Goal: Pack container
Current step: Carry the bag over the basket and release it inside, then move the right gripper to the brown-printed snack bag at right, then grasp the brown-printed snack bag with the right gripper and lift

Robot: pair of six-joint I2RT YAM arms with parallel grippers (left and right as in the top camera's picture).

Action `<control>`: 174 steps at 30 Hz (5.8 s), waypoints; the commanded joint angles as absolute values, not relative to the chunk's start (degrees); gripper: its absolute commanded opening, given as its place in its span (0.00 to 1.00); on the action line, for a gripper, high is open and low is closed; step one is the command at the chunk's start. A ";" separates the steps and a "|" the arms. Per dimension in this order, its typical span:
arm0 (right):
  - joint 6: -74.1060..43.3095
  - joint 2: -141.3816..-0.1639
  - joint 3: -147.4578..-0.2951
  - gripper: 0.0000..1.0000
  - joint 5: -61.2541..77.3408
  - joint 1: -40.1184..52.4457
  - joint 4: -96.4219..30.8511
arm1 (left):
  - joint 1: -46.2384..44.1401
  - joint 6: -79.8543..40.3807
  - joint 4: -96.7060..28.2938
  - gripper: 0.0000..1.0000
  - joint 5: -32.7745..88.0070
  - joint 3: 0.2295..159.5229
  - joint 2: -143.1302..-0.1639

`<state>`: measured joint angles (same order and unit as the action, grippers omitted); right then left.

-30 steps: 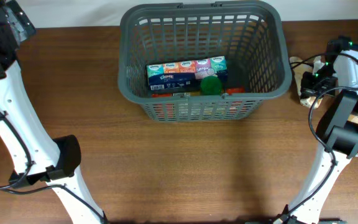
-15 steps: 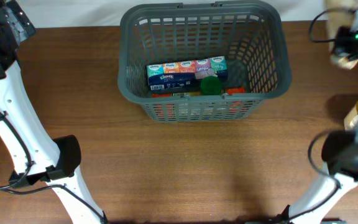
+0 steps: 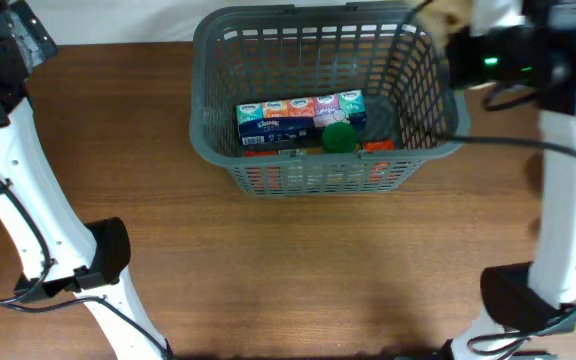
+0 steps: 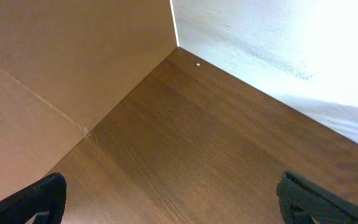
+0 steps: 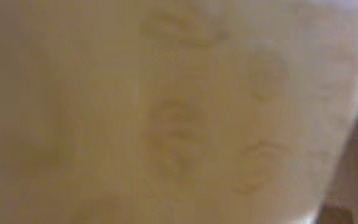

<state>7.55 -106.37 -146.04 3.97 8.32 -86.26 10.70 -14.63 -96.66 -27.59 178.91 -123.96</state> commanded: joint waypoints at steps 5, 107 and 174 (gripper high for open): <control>8.10 -109.27 -145.16 0.04 -1.34 18.06 -87.48 | 10.94 -15.38 -96.66 0.99 -27.59 178.87 -124.05; -2.15 -111.07 -71.35 0.96 -2.96 -39.40 -39.64 | 10.94 -15.38 -96.66 0.99 -27.59 178.87 -124.05; 1.30 -92.16 -121.32 0.04 14.15 -12.03 -69.56 | 10.94 -15.38 -96.66 0.99 -27.59 178.87 -124.05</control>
<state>-1.02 -93.45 -116.68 13.39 -19.88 -68.03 10.70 -14.63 -96.66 -27.59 178.91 -123.96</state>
